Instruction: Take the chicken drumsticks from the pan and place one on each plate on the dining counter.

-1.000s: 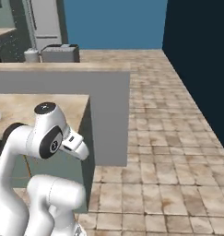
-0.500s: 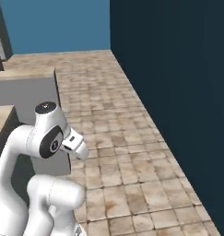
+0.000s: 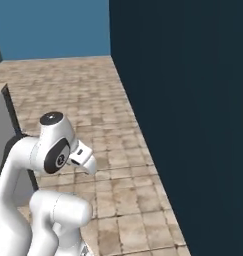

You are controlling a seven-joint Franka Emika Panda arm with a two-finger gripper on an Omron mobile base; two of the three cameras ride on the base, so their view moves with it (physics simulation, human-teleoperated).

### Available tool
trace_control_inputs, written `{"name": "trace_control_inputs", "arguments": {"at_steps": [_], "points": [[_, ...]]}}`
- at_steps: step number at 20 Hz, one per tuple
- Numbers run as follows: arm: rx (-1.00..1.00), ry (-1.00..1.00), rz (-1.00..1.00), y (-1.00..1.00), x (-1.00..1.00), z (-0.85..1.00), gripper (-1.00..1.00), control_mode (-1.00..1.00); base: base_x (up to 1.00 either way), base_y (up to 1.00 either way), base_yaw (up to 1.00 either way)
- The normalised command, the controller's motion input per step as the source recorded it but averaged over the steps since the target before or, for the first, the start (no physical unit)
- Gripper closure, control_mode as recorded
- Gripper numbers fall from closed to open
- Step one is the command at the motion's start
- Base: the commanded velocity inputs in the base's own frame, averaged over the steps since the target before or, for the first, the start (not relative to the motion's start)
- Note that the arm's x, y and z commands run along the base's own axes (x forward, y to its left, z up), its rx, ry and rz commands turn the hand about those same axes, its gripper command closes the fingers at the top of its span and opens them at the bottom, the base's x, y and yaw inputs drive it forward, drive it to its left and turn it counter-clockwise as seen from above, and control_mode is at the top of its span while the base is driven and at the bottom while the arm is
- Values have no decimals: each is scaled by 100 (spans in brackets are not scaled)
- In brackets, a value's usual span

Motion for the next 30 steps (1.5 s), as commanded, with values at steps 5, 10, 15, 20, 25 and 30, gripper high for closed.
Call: {"name": "trace_control_inputs", "arguments": {"at_steps": [5, 10, 15, 20, 25, 30], "points": [[0, 0, 0, 0, 0, 0, -100, 100, 100, -61, 31], [0, 0, 0, 0, 0, 0, -100, 100, 100, -30, 45], [0, 0, 0, 0, 0, 0, -100, 100, 100, 1, 45], [0, 0, 0, 0, 0, 0, -100, 100, 100, 3, 43], [0, 0, 0, 0, 0, 0, -100, 100, 100, -22, 36], [0, 0, 0, 0, 0, 0, -100, 100, 100, -30, 35]]}}
